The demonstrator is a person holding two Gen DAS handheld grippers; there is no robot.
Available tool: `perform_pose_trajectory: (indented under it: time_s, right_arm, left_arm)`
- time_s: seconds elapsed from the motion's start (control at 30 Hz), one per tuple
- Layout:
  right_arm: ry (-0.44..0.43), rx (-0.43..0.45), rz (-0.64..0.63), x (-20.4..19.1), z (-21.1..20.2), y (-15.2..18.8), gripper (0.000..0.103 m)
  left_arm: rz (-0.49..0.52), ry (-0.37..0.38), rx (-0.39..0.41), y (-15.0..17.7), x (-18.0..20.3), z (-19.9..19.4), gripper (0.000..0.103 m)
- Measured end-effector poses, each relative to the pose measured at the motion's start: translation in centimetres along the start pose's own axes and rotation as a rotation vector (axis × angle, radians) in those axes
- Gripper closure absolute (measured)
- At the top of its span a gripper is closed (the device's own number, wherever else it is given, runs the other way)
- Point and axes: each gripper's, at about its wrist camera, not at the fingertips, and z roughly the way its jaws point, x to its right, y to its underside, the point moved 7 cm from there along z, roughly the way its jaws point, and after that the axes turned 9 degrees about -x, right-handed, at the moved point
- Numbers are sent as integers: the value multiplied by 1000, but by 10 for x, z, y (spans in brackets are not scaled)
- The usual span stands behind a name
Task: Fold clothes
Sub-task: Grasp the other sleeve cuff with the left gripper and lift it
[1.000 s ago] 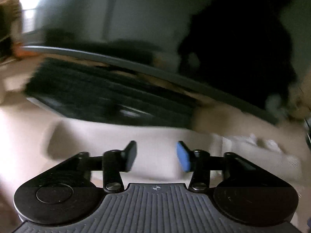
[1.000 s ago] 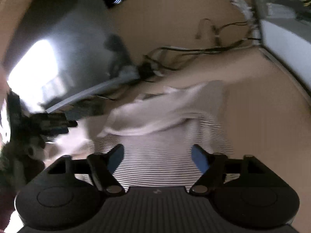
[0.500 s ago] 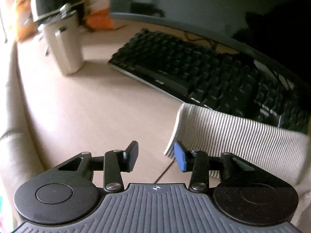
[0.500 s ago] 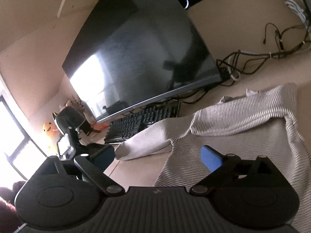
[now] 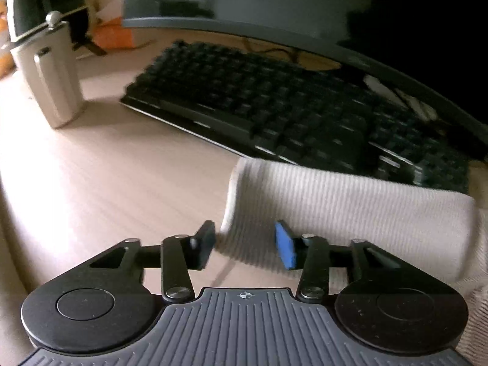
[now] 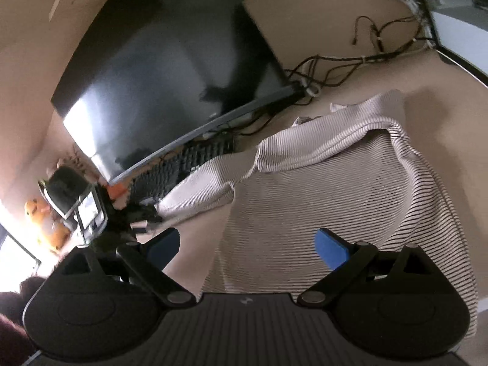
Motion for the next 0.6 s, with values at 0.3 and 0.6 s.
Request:
perform_pose_trajectory:
  time_s: [0.3,0.6]
  right_arm:
    - [-77,34,-34,-14,-12,-26,5]
    - [-180,46,-15,14,-27,-33,3]
  left_arm:
    - [-79,-68,25,-9,-1,-21,91]
    - [-88,-39,156,-30,26,-115,92]
